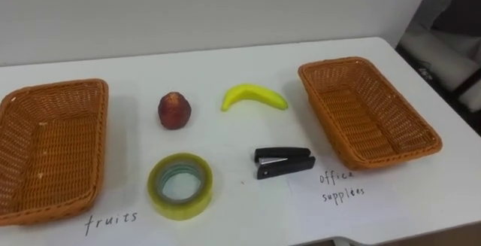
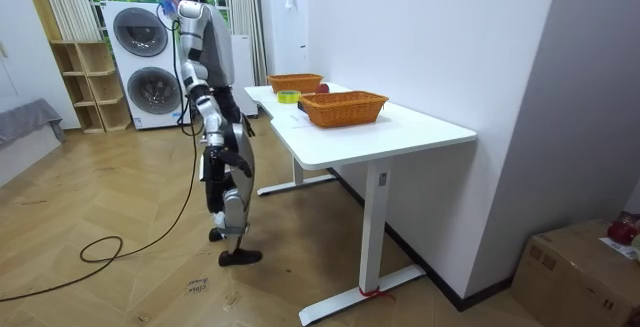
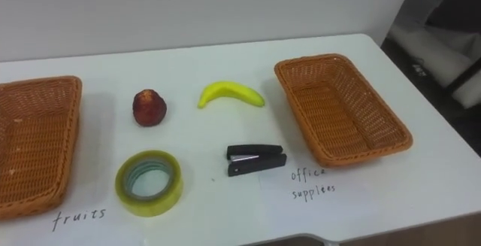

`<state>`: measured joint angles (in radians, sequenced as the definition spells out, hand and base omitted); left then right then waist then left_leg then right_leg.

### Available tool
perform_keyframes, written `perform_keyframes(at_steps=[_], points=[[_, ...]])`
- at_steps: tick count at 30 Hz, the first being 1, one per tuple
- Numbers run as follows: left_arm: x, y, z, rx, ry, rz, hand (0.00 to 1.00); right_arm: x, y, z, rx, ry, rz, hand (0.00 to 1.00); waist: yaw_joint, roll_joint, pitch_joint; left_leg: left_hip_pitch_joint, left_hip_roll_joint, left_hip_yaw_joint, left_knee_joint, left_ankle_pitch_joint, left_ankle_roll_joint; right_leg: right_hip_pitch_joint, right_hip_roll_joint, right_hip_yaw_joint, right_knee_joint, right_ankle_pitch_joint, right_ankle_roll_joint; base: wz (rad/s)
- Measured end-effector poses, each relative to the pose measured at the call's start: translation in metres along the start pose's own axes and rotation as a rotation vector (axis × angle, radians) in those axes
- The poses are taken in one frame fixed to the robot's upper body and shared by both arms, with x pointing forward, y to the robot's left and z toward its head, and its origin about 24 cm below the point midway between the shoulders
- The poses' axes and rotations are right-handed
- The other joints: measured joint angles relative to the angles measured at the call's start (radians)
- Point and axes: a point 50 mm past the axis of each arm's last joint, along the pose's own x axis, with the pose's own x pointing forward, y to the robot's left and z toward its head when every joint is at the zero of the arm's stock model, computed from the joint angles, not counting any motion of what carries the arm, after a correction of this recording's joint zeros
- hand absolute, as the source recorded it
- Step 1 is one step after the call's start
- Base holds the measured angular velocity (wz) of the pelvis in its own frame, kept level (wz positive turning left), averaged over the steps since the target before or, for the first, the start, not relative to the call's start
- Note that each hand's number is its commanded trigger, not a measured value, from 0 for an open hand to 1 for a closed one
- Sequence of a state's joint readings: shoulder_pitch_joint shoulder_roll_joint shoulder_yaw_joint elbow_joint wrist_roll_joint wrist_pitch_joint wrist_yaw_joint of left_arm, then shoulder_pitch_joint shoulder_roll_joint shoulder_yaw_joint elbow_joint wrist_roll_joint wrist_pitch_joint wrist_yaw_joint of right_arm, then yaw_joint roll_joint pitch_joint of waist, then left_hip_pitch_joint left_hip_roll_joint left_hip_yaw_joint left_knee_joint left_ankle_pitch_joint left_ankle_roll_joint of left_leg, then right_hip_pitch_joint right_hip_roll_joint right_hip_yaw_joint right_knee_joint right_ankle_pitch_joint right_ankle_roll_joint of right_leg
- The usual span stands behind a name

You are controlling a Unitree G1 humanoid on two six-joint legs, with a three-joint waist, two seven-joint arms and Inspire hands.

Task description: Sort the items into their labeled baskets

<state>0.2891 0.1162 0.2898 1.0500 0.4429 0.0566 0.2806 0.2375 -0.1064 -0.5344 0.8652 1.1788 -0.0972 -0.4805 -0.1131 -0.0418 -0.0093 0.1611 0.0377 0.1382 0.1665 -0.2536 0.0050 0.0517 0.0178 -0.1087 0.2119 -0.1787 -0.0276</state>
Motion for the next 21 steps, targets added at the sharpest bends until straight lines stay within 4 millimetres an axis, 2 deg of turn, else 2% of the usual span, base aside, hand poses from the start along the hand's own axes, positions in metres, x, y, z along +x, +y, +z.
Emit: perform_keyframes(at_steps=[5, 15, 21], points=[[0.0, 0.002, -0.002, 0.0, -0.012, 0.003, 0.0, -0.007, 0.012, 0.011, 0.043, -0.054, -0.025, 0.0, 0.004, -0.002, 0.0015, 0.007, 0.0, 0.015, 0.0, 0.0, 0.0, -0.005, 0.001, 0.019, 0.009, -0.011, 0.0, -0.07], [0.0, 0.002, 0.001, 0.02, -0.051, -0.016, 0.0, -0.024, 0.032, 0.032, 0.107, -0.18, -0.064, 0.0, 0.003, 0.002, 0.003, -0.002, -0.003, 0.018, -0.001, 0.0, 0.0, -0.017, 0.002, 0.023, 0.011, -0.01, 0.001, -0.02], [-0.001, 0.002, 0.007, 0.03, -0.09, -0.023, 0.0, -0.05, 0.058, 0.062, 0.092, -0.408, -0.014, 0.0, 0.002, 0.013, 0.0035, -0.011, -0.006, 0.014, -0.001, 0.0, 0.0, -0.018, 0.002, 0.021, 0.009, -0.012, 0.004, 0.02]])
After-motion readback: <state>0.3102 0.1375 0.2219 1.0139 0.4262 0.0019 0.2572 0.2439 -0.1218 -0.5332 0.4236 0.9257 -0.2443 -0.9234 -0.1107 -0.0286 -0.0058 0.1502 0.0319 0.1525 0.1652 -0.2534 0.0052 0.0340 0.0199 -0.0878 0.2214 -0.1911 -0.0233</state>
